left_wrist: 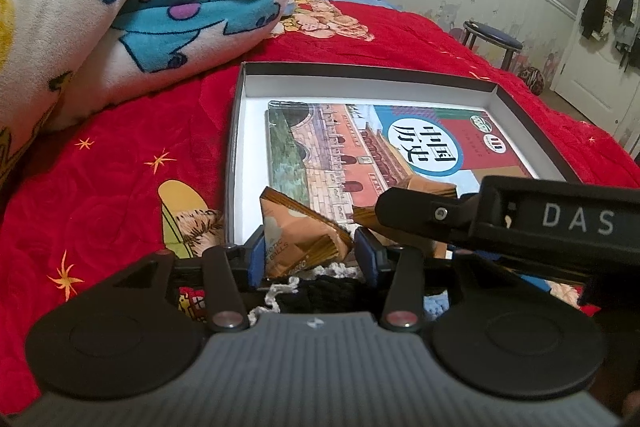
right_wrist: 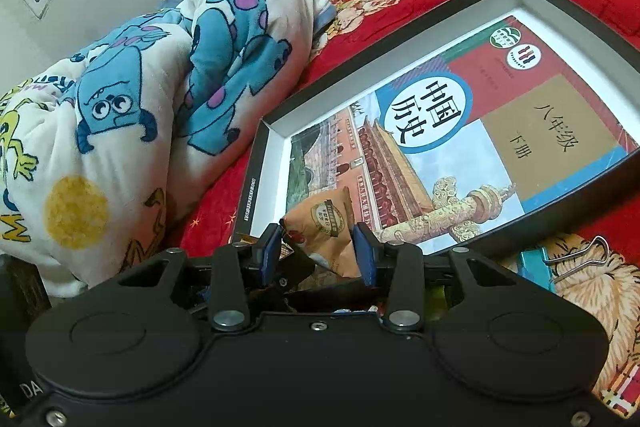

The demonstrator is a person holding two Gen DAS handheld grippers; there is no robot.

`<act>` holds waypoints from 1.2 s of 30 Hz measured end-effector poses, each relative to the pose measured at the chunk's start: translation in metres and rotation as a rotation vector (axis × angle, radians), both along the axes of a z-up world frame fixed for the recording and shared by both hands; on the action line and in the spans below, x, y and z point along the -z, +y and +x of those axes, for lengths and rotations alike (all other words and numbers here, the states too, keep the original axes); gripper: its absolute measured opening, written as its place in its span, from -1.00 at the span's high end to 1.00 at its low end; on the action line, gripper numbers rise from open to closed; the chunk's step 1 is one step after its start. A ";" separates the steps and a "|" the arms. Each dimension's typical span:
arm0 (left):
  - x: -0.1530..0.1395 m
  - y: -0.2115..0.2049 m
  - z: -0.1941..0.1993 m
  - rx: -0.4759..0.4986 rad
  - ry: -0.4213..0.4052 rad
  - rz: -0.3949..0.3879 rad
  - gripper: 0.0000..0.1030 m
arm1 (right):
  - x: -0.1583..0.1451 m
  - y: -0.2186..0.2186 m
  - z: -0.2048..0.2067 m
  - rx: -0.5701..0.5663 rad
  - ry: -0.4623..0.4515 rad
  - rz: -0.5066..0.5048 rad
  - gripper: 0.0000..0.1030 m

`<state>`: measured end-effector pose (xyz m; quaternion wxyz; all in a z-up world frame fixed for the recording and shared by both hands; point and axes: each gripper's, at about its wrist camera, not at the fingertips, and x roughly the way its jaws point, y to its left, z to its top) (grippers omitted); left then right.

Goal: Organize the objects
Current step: 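Open both tools to drop the paper triangles onto the textbook in the box, then move both open tools back over the pile beside the box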

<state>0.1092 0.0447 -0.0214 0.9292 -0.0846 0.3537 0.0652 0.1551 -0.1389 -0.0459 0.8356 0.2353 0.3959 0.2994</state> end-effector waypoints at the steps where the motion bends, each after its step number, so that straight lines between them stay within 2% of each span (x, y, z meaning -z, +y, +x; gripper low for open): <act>1: -0.001 0.000 0.000 0.002 0.001 -0.001 -0.20 | 0.000 0.000 0.000 0.000 0.001 0.002 0.25; 3: -0.002 0.000 -0.001 0.006 -0.001 0.000 -0.24 | 0.000 -0.001 0.000 -0.001 -0.005 0.001 0.25; 6: -0.005 -0.004 -0.004 0.011 -0.009 0.022 -0.52 | 0.001 -0.001 -0.001 0.000 -0.010 0.008 0.24; 12: -0.012 -0.001 -0.011 0.015 -0.017 -0.004 -0.54 | -0.003 -0.003 -0.005 0.007 -0.018 0.026 0.16; 19: -0.028 0.005 -0.026 0.019 -0.031 -0.016 -0.59 | -0.015 -0.010 -0.014 0.032 -0.027 0.044 -0.20; 24: -0.049 0.022 -0.054 -0.024 -0.057 -0.011 -0.60 | -0.039 -0.024 -0.030 0.063 -0.073 0.084 -0.22; 29: -0.064 0.027 -0.080 0.003 -0.068 -0.012 -0.60 | -0.063 -0.024 -0.057 0.068 -0.117 0.091 -0.22; 32: -0.060 0.021 -0.099 0.037 -0.065 -0.010 -0.60 | -0.075 -0.019 -0.080 0.040 -0.153 0.027 -0.22; 34: -0.054 0.017 -0.110 0.051 -0.041 -0.016 -0.60 | -0.078 -0.018 -0.096 0.063 -0.164 -0.009 -0.23; 36: -0.049 0.014 -0.112 0.081 -0.029 0.015 -0.60 | -0.076 -0.019 -0.110 0.087 -0.149 0.004 -0.23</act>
